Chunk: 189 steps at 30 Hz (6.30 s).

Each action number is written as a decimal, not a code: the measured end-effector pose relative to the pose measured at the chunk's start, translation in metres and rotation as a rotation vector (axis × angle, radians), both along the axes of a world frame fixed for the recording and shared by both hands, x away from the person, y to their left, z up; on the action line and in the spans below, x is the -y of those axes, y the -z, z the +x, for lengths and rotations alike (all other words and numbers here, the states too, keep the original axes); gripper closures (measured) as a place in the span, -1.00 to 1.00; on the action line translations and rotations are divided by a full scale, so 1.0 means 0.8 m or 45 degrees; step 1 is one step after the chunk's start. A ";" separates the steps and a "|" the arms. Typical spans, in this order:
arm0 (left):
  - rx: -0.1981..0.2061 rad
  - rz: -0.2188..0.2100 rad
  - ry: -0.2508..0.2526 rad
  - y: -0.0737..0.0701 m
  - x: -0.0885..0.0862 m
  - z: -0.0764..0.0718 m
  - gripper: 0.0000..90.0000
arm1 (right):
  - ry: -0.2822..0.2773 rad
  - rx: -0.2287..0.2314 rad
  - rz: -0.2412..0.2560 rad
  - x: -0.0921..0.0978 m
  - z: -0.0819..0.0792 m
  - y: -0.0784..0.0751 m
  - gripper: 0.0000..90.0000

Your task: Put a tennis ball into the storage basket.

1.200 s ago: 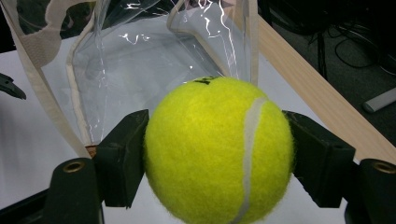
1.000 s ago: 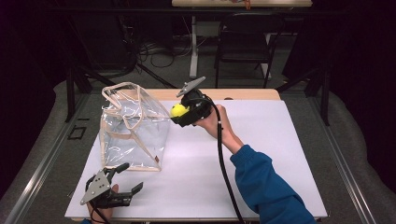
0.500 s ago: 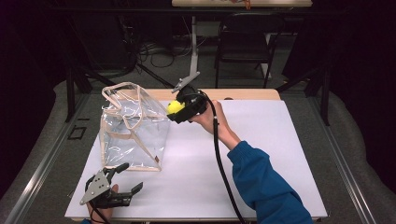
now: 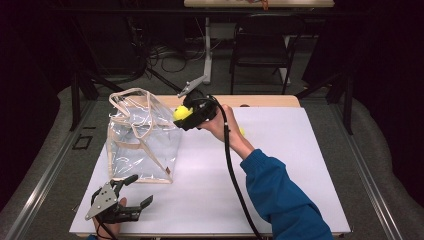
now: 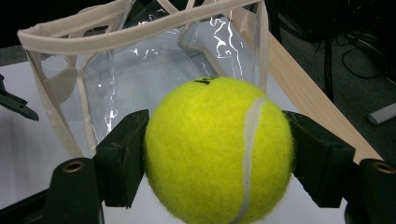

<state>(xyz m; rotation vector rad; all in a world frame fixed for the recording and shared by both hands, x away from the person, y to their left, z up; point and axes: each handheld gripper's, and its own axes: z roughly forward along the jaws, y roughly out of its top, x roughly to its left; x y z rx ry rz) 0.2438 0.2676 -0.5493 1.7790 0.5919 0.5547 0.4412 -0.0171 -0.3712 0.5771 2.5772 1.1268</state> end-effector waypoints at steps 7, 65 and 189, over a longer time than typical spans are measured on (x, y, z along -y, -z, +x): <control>-0.002 -0.005 0.000 0.000 0.001 0.001 -0.65 | -0.001 0.003 0.007 -0.002 0.003 -0.006 -0.41; 0.013 -0.017 0.004 -0.001 0.000 -0.001 -0.65 | -0.022 0.013 0.048 -0.031 0.014 -0.031 -0.41; 0.021 -0.036 0.024 -0.003 -0.001 -0.002 -0.65 | -0.044 0.216 0.255 -0.115 -0.002 -0.035 -0.42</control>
